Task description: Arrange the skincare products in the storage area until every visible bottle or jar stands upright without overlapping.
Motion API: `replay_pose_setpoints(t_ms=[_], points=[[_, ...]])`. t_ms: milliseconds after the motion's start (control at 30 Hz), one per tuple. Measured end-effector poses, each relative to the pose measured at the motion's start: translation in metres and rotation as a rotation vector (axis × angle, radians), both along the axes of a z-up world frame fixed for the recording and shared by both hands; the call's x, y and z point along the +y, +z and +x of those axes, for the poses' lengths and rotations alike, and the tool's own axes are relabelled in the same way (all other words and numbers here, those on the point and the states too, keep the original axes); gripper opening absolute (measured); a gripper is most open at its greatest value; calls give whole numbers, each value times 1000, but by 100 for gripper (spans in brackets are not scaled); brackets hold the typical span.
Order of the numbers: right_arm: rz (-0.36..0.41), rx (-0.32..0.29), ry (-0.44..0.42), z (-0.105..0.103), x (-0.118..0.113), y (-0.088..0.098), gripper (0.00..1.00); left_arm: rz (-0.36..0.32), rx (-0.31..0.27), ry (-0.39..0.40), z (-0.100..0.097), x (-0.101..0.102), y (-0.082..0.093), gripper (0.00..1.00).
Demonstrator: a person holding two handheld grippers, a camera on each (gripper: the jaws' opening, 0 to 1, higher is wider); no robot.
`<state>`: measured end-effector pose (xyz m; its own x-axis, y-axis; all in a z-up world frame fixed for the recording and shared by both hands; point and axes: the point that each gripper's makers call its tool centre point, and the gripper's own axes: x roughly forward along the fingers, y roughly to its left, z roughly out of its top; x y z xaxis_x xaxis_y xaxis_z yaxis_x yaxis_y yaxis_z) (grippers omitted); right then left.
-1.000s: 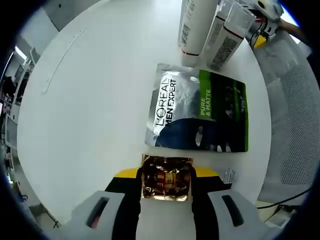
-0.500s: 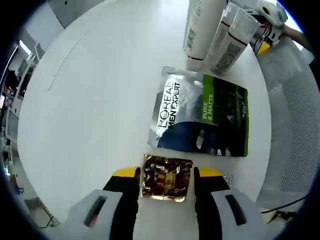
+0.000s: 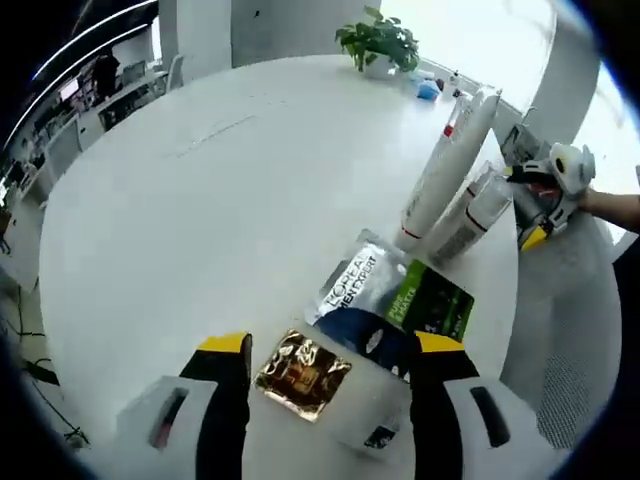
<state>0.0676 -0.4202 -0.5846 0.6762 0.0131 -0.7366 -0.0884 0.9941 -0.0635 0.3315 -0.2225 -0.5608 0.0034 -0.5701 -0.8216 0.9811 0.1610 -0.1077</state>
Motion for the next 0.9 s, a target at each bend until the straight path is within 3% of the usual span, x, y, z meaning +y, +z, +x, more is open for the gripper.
replay_pose_setpoints(t_ms=[167,433,533,900], points=[[12,-41,5,6,2,4,99,-61,5,103,-6,24,11,77],[40,-58,-14,8,0,0,99,-139,-77,197,-30,51,31,99],[64,-79,-44,8,0,10,99,-179,-113,244,-36,59,38,99],[21,-117,19,13,6,21,99,-505,-178,459,-59,74,72,99]])
